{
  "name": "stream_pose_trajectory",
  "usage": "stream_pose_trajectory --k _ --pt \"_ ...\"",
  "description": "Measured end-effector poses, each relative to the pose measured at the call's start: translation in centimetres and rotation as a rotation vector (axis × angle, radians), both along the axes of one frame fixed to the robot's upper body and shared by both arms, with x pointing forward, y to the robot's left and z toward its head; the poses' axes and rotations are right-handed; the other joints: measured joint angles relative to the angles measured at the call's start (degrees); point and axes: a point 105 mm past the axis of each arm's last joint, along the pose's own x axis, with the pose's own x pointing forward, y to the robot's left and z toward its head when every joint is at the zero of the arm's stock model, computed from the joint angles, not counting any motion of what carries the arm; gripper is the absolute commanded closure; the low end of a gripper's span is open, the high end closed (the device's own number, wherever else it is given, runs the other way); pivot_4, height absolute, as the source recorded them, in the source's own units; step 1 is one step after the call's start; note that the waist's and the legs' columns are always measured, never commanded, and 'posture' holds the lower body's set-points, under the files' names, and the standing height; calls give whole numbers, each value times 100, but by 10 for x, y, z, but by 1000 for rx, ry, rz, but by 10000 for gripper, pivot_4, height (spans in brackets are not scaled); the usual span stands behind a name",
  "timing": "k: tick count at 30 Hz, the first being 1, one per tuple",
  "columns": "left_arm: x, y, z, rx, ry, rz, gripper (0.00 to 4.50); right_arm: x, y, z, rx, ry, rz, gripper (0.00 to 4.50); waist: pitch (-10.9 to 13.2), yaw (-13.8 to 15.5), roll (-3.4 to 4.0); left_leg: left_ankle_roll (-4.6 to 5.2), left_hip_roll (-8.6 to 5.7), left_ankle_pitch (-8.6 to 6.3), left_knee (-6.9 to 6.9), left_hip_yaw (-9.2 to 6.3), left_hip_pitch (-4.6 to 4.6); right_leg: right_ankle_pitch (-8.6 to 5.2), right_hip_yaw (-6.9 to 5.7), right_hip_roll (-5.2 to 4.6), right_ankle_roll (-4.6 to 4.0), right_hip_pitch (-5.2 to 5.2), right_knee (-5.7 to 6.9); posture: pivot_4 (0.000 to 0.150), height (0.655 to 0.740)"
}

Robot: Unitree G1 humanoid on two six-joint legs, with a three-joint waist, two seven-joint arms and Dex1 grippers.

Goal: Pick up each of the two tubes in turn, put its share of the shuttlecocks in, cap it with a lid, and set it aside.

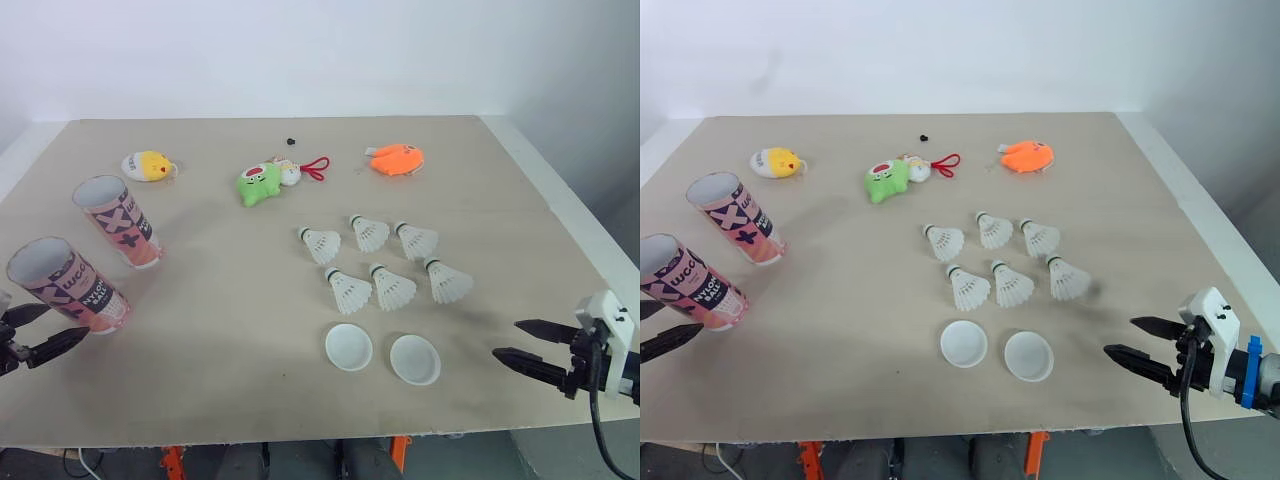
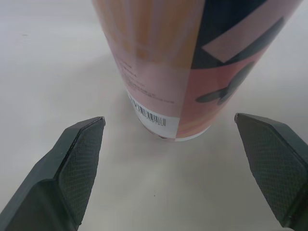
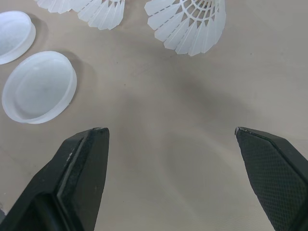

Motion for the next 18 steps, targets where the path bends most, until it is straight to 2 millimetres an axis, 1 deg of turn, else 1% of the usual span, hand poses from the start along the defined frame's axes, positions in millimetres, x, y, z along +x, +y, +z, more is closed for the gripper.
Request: stream_pose_trajectory --k 3,5,8,18 --pt "2 0 1 -2 -5 -1 0 0 0 0 -2 -5 2 262 0 0 0 0 0 0 0 0 1 0 0 0 0 0 0 1500 7400" --pt "10 -1 7 -21 -37 9 0 -1 0 -1 5 -27 6 262 1 5 -4 0 1 0 1 -3 0 2 -2 2 0 1 0 1500 7400" --pt "14 -1 10 -28 -53 18 0 -1 -2 -3 6 -30 3 262 2 2 -3 0 0 0 1 3 1 3 3 1 2 0 0 1500 7400" --pt "10 0 4 -37 -17 30 0 -4 -3 -5 9 -22 9 262 2 1 -4 0 1 -1 1 4 1 3 5 2 2 -1 0 1500 7400"
